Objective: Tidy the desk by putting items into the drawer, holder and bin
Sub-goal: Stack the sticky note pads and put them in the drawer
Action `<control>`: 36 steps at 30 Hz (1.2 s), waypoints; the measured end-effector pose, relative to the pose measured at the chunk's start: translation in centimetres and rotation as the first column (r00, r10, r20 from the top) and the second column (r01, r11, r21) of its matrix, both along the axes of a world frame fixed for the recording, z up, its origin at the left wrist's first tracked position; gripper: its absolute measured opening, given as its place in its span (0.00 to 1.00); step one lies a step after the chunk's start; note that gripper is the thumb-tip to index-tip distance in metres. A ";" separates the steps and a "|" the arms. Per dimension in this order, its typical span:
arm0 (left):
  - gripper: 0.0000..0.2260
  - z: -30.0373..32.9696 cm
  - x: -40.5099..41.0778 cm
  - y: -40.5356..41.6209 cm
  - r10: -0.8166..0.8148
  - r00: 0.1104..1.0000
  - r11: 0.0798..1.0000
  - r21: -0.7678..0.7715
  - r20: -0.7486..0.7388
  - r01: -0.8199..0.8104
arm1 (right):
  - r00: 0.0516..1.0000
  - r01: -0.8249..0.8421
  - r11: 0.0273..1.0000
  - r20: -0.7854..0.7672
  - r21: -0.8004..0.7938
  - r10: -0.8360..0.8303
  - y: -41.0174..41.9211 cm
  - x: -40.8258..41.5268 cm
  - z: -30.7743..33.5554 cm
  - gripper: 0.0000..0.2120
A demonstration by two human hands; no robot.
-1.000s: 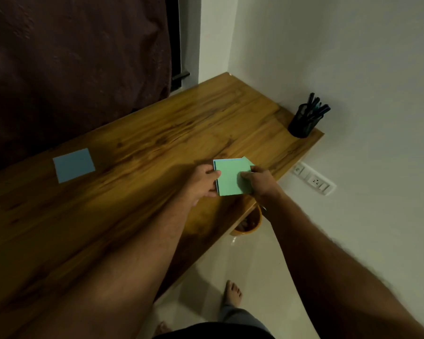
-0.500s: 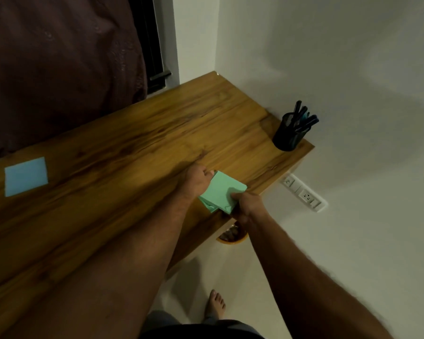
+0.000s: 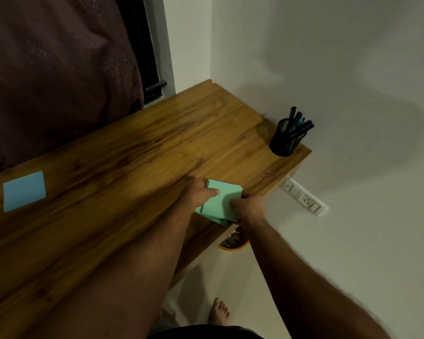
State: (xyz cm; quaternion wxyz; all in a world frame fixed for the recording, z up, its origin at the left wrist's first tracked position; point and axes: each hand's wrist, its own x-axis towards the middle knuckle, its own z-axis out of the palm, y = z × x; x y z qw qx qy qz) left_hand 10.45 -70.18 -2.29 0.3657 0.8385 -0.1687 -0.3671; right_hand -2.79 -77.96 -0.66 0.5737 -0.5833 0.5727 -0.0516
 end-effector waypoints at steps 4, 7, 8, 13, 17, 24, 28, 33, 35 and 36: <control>0.09 1.1 -0.2 0.6 0.080 0.991 0.985 -0.143 -0.108 -0.095 | 0.994 -0.010 0.999 0.105 0.030 0.007 0.3 0.8 0.4 0.16; 0.13 2.0 -0.2 1.3 0.146 0.980 0.966 -0.195 -0.136 -0.171 | 0.985 -0.081 0.996 0.153 0.019 0.078 0.5 1.9 0.7 0.20; 0.14 2.2 0.0 1.8 0.179 0.973 0.956 -0.206 -0.146 -0.207 | 0.980 -0.104 0.995 0.168 -0.001 0.102 0.7 2.4 1.0 0.21; 0.12 3.7 1.5 5.8 0.351 0.899 0.849 -0.318 -0.261 -0.423 | 0.897 -0.361 0.921 0.216 -0.147 0.387 2.0 5.9 3.2 0.22; 0.14 4.8 3.0 10.2 0.481 0.851 0.770 -0.363 -0.208 -0.524 | 0.799 -0.521 0.850 0.308 -0.073 0.516 5.4 9.6 4.9 0.14; 0.17 5.8 5.3 19.7 0.608 0.788 0.736 -0.307 -0.091 -0.603 | 0.665 -0.680 0.724 0.318 -0.117 0.676 14.9 14.8 6.1 0.09; 0.15 6.5 7.5 25.7 0.653 0.756 0.721 -0.267 -0.046 -0.639 | 0.628 -0.710 0.686 0.297 -0.159 0.719 20.3 18.1 6.3 0.13; 0.16 6.6 10.9 32.3 0.651 0.757 0.731 -0.231 -0.045 -0.642 | 0.636 -0.716 0.677 0.239 -0.173 0.734 25.5 22.6 5.9 0.16; 0.15 6.3 12.4 34.2 0.662 0.744 0.711 -0.239 -0.090 -0.662 | 0.664 -0.706 0.695 0.214 -0.137 0.716 26.9 24.6 5.5 0.16; 0.14 6.2 13.0 34.9 0.674 0.730 0.693 -0.245 -0.112 -0.677 | 0.681 -0.697 0.708 0.201 -0.114 0.704 27.6 25.4 5.2 0.16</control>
